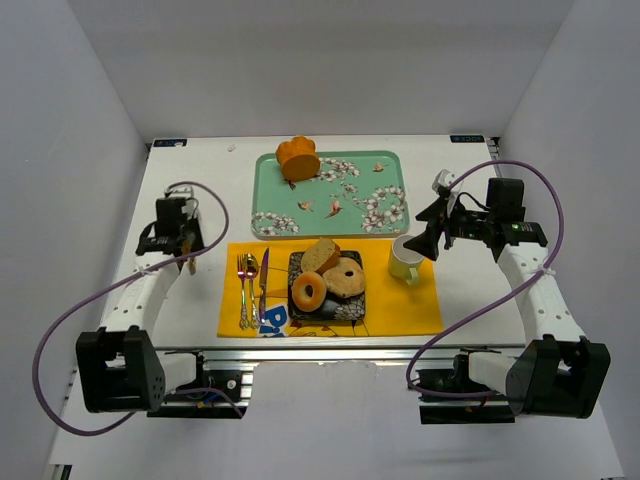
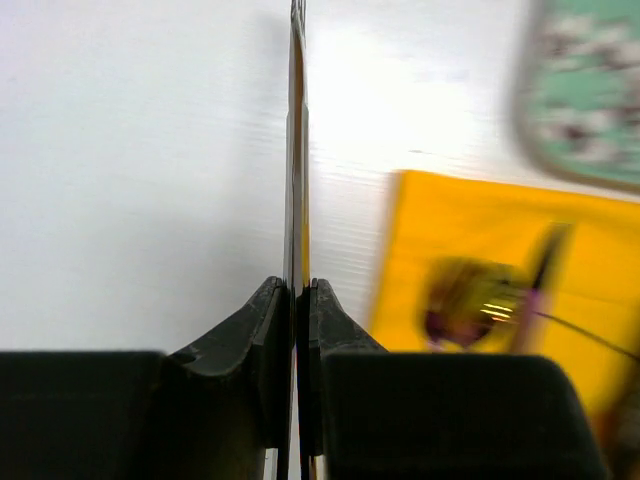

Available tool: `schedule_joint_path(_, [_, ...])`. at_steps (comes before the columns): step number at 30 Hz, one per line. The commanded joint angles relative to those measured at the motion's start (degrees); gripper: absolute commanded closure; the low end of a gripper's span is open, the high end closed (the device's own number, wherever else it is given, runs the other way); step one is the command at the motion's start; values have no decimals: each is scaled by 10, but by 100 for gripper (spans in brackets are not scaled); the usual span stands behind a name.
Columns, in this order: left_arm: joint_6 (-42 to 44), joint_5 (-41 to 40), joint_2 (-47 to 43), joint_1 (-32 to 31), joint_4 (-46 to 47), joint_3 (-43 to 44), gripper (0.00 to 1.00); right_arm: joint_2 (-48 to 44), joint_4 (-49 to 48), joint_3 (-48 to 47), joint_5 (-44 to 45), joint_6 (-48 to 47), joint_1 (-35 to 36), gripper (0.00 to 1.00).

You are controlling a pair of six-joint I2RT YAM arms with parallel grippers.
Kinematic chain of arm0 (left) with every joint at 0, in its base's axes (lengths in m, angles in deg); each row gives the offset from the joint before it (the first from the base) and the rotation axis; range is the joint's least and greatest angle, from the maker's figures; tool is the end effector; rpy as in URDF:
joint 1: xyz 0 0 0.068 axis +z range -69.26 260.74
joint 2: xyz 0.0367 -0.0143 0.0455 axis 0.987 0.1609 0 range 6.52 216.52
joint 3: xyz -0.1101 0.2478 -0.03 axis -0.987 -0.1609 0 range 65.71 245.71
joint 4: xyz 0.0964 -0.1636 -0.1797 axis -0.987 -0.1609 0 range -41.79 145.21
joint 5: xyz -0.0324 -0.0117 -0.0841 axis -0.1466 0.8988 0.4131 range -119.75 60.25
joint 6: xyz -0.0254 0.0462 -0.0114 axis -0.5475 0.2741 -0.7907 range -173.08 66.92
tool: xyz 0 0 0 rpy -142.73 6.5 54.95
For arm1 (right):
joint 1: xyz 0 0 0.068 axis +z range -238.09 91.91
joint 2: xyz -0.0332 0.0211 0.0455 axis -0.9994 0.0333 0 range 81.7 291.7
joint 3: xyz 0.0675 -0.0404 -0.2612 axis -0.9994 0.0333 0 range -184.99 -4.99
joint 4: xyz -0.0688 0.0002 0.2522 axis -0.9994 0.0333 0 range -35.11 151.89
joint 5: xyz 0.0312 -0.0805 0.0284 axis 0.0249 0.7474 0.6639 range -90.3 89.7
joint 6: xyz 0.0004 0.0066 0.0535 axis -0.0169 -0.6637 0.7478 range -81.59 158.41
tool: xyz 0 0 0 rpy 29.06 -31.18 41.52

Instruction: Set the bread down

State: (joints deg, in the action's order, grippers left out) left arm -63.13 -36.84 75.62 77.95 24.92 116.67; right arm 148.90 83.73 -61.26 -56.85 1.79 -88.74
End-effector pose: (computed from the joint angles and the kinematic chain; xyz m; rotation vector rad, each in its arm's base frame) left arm 0.2497 -0.0077 0.2590 -0.2089 2.3989 0.0460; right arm 0.2419 0.0270 0.3095 -1.0621 1.6906 0.6967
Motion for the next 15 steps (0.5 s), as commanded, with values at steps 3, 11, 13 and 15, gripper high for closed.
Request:
schedule_joint_path(3, [179, 116, 13, 97, 232, -111, 80, -21, 10, -16, -29, -16, 2, 11])
schedule_joint_path(11, [212, 169, 110, 125, 231, -136, 55, -13, 89, -42, -15, -76, 6, 11])
schedule_joint_path(13, [212, 150, 130, 126, 209, -132, 50, -11, 81, -41, 4, -52, 6, 11])
schedule_joint_path(15, [212, 154, 135, 132, 204, -123, 47, -8, 81, -45, 14, -16, 6, 11])
